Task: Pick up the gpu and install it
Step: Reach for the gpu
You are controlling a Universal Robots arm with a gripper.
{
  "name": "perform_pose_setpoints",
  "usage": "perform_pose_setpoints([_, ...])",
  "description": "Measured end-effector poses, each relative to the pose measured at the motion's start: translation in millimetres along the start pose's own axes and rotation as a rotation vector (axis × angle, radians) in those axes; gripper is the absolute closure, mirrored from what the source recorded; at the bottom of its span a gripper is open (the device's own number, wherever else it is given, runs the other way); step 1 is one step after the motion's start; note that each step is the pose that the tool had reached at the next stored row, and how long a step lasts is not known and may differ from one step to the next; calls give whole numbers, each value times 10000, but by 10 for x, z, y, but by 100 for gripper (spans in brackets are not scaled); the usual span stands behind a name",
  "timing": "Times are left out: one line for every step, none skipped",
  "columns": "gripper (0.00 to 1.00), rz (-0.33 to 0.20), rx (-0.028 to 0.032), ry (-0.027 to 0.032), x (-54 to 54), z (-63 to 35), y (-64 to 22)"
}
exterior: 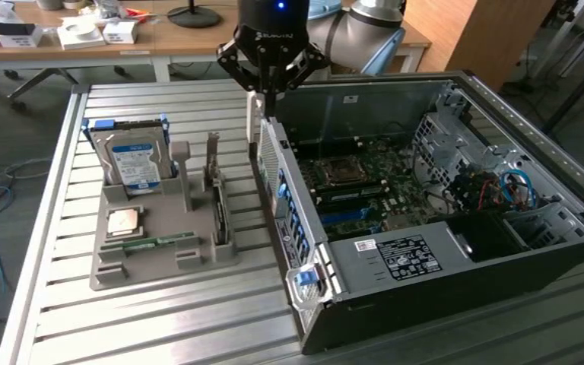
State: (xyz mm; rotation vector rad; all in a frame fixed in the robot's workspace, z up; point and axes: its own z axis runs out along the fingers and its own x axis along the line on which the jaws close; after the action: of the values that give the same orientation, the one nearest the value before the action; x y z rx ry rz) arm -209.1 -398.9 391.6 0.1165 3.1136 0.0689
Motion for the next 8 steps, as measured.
perform_pose_setpoints([89, 0, 0, 0, 18, 0, -1])
perform_pose_setpoints([89, 1, 0, 1, 36, 0, -3])
perform_pose_setpoints([89, 1, 0, 0, 55, 0, -4])
perform_pose_setpoints([89, 1, 1, 1, 72, 0, -5])
perform_pose_setpoints([89, 0, 0, 0, 90, 0, -7])
perform_pose_setpoints([89, 1, 0, 1, 111, 1, -8])
perform_pose_setpoints([89, 0, 0, 0, 131, 1, -10])
perform_pose_setpoints([89, 0, 0, 1, 151, 1, -11])
